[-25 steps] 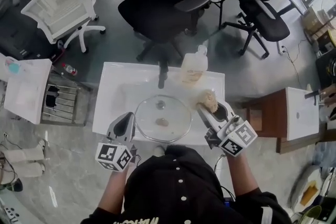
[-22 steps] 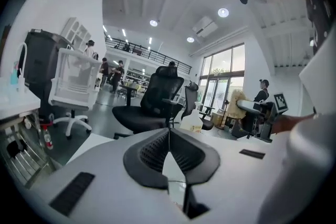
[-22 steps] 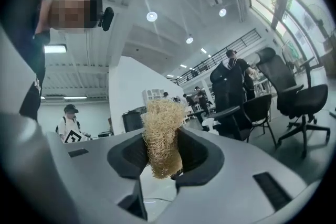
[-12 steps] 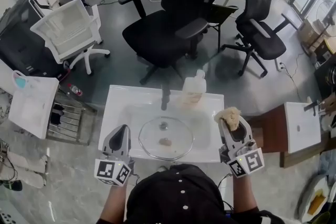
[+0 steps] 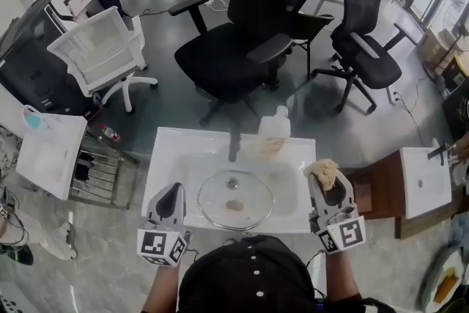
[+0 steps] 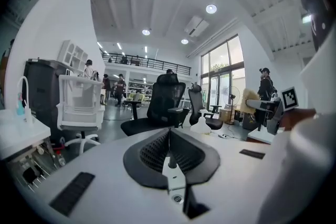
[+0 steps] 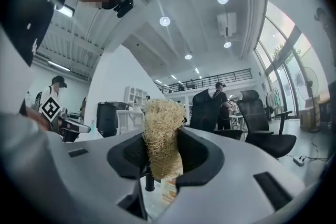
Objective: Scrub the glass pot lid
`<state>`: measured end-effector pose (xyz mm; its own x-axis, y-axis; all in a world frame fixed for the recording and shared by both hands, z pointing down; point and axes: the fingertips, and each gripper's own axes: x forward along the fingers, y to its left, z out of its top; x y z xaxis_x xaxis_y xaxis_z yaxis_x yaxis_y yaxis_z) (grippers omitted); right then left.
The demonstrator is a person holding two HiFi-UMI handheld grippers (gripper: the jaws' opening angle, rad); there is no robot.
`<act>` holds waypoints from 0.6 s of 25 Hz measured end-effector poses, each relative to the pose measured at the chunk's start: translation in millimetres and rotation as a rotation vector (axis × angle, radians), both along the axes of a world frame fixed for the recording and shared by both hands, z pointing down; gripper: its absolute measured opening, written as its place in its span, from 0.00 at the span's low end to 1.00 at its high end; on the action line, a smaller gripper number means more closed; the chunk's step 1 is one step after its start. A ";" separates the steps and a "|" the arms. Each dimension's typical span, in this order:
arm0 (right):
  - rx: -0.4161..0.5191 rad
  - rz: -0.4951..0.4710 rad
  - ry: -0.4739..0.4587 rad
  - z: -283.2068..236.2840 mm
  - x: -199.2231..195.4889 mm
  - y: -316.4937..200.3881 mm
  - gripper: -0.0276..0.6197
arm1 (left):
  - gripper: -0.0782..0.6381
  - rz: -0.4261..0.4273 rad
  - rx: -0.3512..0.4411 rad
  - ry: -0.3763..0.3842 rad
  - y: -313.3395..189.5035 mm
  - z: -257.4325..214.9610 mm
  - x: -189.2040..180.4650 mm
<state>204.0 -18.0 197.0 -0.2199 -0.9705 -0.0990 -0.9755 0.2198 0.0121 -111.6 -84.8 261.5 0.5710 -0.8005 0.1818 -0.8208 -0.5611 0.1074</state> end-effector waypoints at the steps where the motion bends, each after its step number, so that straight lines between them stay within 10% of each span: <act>1: 0.001 0.004 0.005 -0.1 0.3 -0.1 0.27 | 0.15 -0.003 -0.001 0.002 0.4 0.5 -0.1; 15: 0.008 0.040 0.047 -6.3 -6.1 -5.6 0.27 | 0.15 -0.023 0.003 -0.016 4.4 -2.1 -7.2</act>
